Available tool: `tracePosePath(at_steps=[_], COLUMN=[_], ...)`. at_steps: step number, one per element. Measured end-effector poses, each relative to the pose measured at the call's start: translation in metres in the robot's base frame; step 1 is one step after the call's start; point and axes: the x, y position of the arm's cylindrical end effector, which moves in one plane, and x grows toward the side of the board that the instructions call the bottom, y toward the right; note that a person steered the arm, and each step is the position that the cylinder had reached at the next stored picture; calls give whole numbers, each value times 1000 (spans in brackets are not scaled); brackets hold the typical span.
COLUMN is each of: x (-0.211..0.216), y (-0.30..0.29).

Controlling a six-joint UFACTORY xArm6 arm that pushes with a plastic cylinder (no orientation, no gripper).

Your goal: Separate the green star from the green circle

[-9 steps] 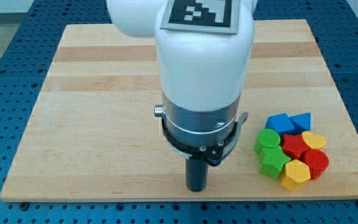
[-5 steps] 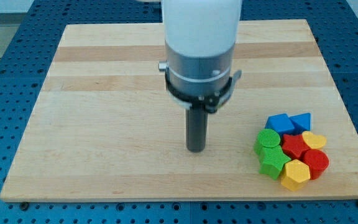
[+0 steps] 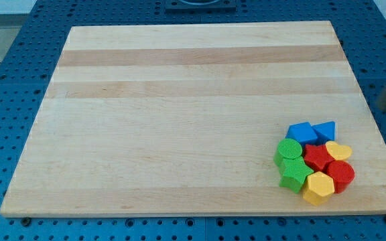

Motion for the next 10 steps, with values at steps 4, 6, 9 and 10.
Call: tracePosePath(at_steps=[4,6,9,10], x=[172,169,137,148], y=[-12,-131,-194,-188])
